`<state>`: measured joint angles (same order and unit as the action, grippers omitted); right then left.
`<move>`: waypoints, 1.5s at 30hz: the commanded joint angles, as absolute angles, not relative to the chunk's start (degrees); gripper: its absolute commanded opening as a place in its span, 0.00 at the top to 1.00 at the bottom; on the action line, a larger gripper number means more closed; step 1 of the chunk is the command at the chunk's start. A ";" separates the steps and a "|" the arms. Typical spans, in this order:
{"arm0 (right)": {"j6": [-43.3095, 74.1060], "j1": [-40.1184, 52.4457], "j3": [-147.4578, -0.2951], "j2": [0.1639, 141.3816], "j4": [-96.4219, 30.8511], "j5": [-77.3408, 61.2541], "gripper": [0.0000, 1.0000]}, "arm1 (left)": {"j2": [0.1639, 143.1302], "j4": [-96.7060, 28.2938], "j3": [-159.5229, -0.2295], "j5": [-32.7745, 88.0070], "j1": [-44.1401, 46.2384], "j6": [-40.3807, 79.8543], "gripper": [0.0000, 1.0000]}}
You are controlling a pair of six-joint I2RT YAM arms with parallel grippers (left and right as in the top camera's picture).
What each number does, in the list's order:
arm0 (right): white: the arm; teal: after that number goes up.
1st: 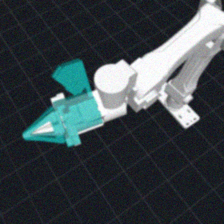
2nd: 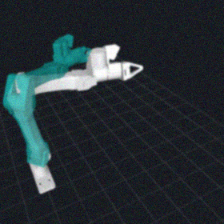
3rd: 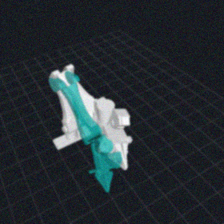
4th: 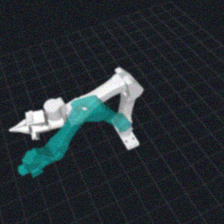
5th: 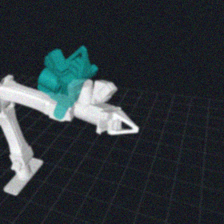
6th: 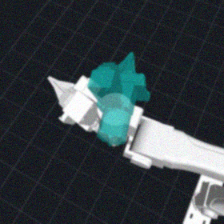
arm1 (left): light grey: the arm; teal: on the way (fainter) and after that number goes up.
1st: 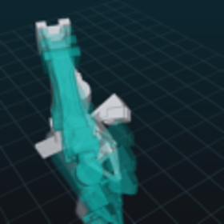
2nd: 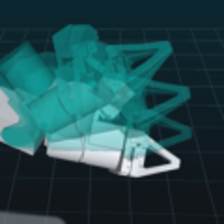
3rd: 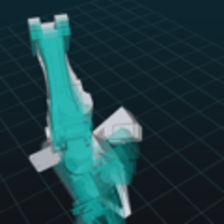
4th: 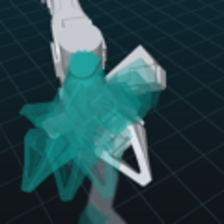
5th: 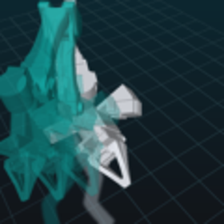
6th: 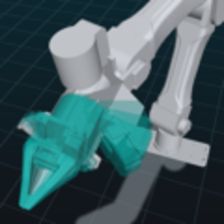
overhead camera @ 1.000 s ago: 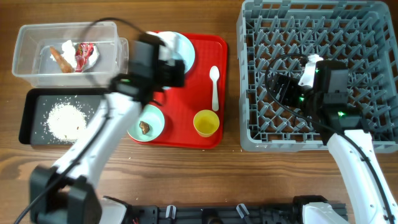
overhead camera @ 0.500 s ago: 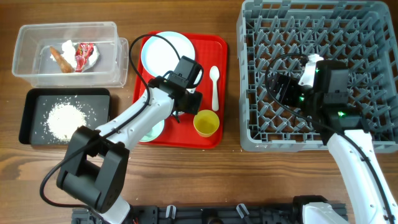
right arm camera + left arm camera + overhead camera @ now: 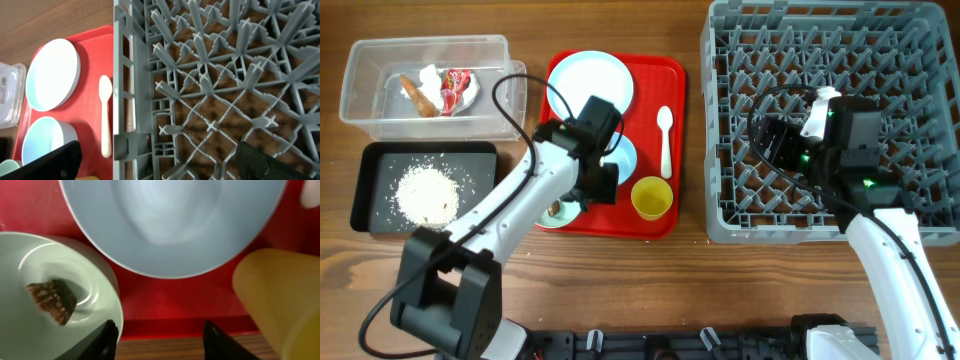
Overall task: Sort waste into correct bins and load items into the dishwasher rack
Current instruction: 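Return the empty blue bowl to the red tray with the left gripper, then grasp the green bowl and tip its brown food onto the black tray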
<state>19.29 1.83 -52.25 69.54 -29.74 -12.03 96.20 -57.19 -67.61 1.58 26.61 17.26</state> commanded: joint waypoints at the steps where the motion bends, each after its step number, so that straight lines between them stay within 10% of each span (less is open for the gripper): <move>1: 19.68 1.91 -53.12 69.91 -29.65 -12.99 0.00 | 96.12 -52.36 -59.72 -0.30 25.80 16.75 0.50; 5: 19.66 1.91 -53.12 69.91 -29.67 -12.99 0.00 | 96.12 -45.54 -54.50 -1.13 23.73 16.99 0.54; 12: 19.64 1.91 -53.12 69.91 -29.63 -12.97 0.00 | 96.09 -41.91 -52.18 -1.10 23.18 17.39 0.94; 25: 19.64 1.91 -53.12 69.91 -29.45 -12.99 0.00 | 87.57 -55.44 -69.38 2.33 13.56 17.28 0.96; 35: 19.68 1.91 -53.12 69.91 -28.73 -12.99 0.00 | 89.34 -47.48 -69.32 53.49 -31.00 1.23 0.96; 45: 19.68 1.91 -53.12 69.91 -27.75 -13.02 0.00 | 114.19 -50.92 -69.32 90.41 -43.75 -13.23 0.96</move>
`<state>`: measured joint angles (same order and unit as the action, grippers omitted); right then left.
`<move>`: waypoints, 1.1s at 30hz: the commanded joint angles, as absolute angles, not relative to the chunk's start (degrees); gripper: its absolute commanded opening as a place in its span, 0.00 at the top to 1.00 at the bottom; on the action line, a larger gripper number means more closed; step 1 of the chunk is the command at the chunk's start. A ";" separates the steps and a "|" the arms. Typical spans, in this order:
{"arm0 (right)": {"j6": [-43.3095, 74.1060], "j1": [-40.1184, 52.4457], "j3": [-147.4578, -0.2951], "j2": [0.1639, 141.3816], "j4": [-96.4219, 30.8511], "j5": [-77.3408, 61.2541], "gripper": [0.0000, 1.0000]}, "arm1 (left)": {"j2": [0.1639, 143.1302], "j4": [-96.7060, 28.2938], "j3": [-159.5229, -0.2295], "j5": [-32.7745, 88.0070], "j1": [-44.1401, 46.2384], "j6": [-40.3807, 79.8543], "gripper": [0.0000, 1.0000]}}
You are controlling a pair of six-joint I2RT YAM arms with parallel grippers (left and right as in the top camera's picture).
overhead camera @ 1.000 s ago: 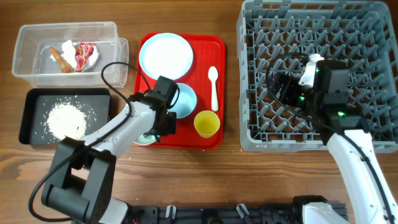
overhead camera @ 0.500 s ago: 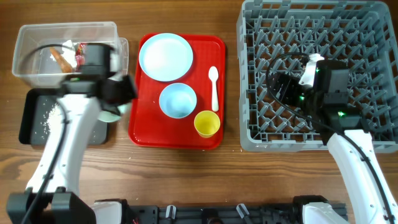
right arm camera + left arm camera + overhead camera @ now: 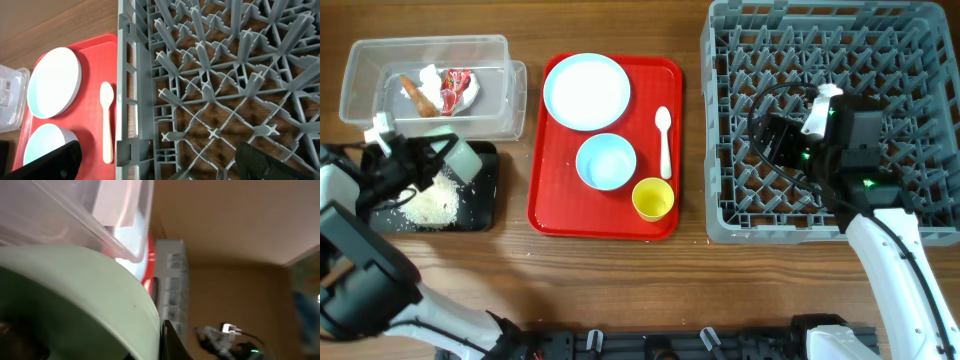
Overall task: Sort waste into correct bins and load items into the dishwasher rack
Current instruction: 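Grasp the green bowl and tip its brown food onto the black tray, then set the green bowl back on the red tray and grasp the yellow cup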
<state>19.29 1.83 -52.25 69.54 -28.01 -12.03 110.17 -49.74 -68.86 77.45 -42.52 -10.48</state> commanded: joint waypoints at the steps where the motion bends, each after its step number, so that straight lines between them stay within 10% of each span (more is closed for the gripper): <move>1: 19.70 1.91 -53.12 69.91 -27.75 -13.02 0.00 | 114.72 -51.29 -69.32 90.37 -43.90 -11.57 0.96; 13: 19.79 1.91 -53.12 69.91 -27.62 -13.02 0.00 | 102.43 -54.06 -69.45 87.61 -39.40 -7.49 0.96; 22: 20.14 1.91 -53.12 69.91 -27.70 -13.02 0.00 | 85.47 -55.40 -69.10 11.73 4.10 6.66 0.96; 33: 20.12 1.91 -53.12 69.91 -27.77 -12.99 0.00 | 93.84 -46.35 -58.81 4.23 20.18 14.02 0.96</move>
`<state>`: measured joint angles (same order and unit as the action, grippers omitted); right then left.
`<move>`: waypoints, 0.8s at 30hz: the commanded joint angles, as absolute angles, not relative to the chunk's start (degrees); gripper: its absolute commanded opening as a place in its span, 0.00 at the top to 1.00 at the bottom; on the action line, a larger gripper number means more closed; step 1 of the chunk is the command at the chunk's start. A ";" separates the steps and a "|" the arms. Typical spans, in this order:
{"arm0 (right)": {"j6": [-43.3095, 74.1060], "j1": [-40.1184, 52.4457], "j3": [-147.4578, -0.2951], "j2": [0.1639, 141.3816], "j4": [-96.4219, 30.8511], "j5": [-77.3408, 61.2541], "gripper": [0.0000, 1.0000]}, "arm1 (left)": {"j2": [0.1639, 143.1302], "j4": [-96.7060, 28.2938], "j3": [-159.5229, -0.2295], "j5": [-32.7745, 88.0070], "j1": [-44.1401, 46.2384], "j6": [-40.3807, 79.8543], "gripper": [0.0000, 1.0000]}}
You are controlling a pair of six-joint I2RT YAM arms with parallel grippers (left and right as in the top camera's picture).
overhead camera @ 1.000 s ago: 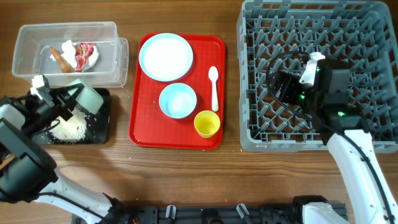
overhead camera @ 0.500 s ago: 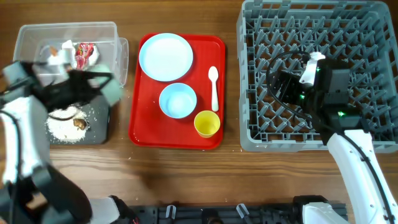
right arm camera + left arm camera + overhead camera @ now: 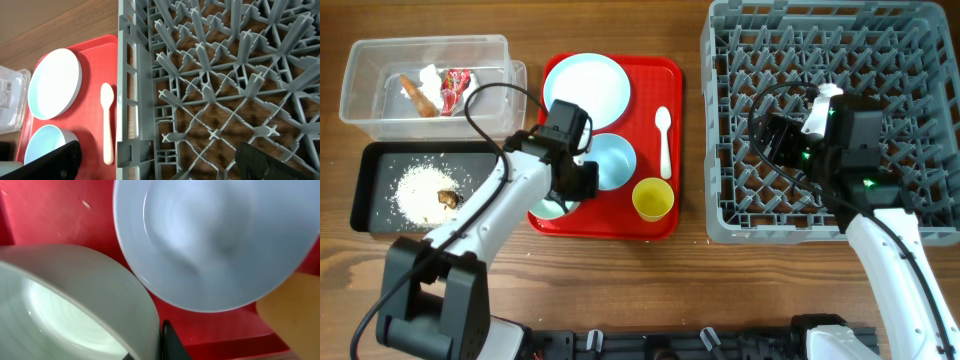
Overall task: Sort waste into correct bins and load items into the dishwasher rack
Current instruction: 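Set the green bowl back on the red tray and grasp the yellow cup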
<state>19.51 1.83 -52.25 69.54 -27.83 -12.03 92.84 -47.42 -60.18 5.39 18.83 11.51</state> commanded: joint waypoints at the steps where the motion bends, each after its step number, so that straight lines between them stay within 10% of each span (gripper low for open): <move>1: 20.12 1.91 -53.12 69.91 -27.73 -12.99 0.00 | 93.86 -46.02 -58.67 4.86 21.04 14.02 0.96; 5: 20.10 1.91 -53.12 69.91 -27.83 -12.99 0.00 | 93.89 -44.82 -58.48 4.86 24.12 14.00 0.92; 11: 20.12 1.91 -53.12 69.91 -27.70 -12.99 0.00 | 93.69 -43.42 -59.00 4.84 25.50 13.89 0.62; 24: 20.10 1.91 -53.12 69.93 -27.88 -12.99 0.00 | 97.89 -46.96 -70.30 16.91 31.62 6.37 0.47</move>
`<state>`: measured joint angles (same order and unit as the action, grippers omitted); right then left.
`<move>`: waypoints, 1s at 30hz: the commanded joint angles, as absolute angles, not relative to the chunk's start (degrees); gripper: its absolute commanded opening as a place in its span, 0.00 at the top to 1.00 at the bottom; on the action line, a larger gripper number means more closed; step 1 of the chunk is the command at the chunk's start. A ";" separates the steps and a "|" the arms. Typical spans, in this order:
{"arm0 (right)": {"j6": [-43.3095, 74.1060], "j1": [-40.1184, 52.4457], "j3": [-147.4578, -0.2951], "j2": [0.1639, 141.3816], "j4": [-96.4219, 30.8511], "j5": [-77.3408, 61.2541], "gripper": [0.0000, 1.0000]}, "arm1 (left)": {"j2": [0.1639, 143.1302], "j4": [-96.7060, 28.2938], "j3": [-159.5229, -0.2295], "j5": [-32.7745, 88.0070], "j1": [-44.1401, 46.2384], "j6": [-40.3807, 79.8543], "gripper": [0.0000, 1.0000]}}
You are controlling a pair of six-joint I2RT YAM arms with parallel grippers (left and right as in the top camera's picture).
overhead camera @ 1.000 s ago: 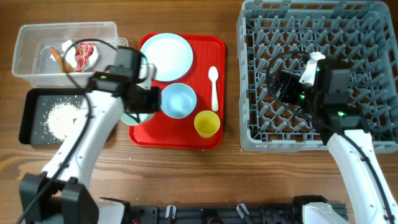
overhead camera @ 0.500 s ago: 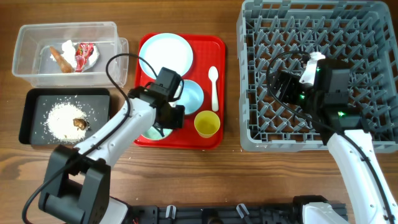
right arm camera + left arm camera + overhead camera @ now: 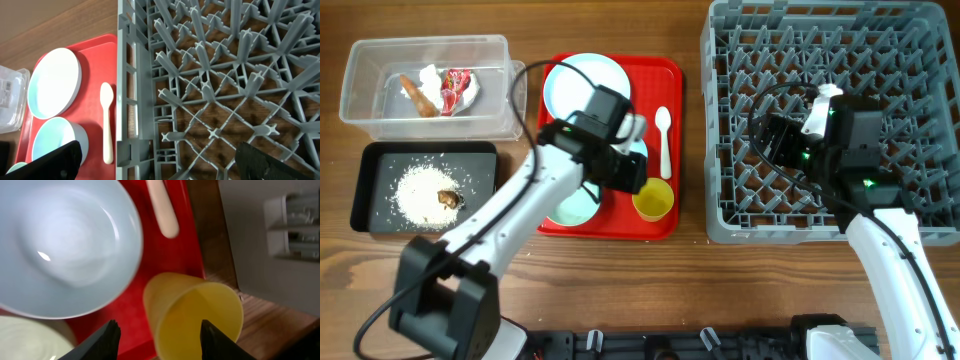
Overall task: Sort waste into correct bins and load items into the dishwasher rack
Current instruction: 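Set the green bowl back on the red tray and grasp the yellow cup, then lift the yellow cup with the left gripper and hand it to the right gripper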
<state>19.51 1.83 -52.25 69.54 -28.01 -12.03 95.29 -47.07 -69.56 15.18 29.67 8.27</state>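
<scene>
On the red tray [image 3: 672, 72] stand a white plate [image 3: 582, 85], a pale blue bowl [image 3: 70, 245], a white spoon [image 3: 665, 140], a yellow cup [image 3: 652, 198] and an empty pale green bowl [image 3: 570, 205]. My left gripper [image 3: 160, 340] is open just above the yellow cup [image 3: 192, 312], whose rim shows between the fingertips. The green bowl [image 3: 27, 342] lies apart to its left. My right gripper [image 3: 160, 165] hangs open and empty over the left part of the grey dishwasher rack [image 3: 830, 120].
A clear bin [image 3: 425, 85] at the back left holds wrappers and scraps. In front of it a black tray [image 3: 370, 160] holds rice and a brown food scrap [image 3: 447, 198]. The left arm hides part of the blue bowl in the overhead view.
My left gripper was shut on the green bowl at the tray's front left. Now the bowl rests on the tray, and the gripper is open over the yellow cup, further right.
My left gripper was open beside the green bowl, which held a brown scrap, on the tray. Then it held the bowl tilted over the black tray. Then the scrap lay on the rice and the empty bowl was back at the red tray, now let go. The right arm stayed still.
</scene>
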 commanded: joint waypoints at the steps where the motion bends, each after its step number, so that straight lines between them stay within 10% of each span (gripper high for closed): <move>1: 20.12 1.91 -53.12 69.93 -27.92 -13.02 0.00 | 99.00 -46.94 -70.30 16.91 32.49 6.39 0.48; 8: 20.12 1.91 -53.12 69.91 -27.88 -12.99 0.00 | 102.02 -45.78 -70.30 16.49 33.65 6.81 0.96; 19: 19.44 1.93 -53.12 69.93 -19.55 -34.11 0.00 | 91.02 -47.53 -72.47 38.76 17.98 9.39 0.96; 25: 16.47 9.39 -53.12 74.48 6.04 -61.10 0.00 | 90.00 -36.99 -72.44 80.47 3.95 9.43 0.96; 30: 19.94 10.94 -53.15 82.91 25.23 -78.41 0.00 | 90.00 -36.36 -72.44 82.87 3.03 9.43 0.96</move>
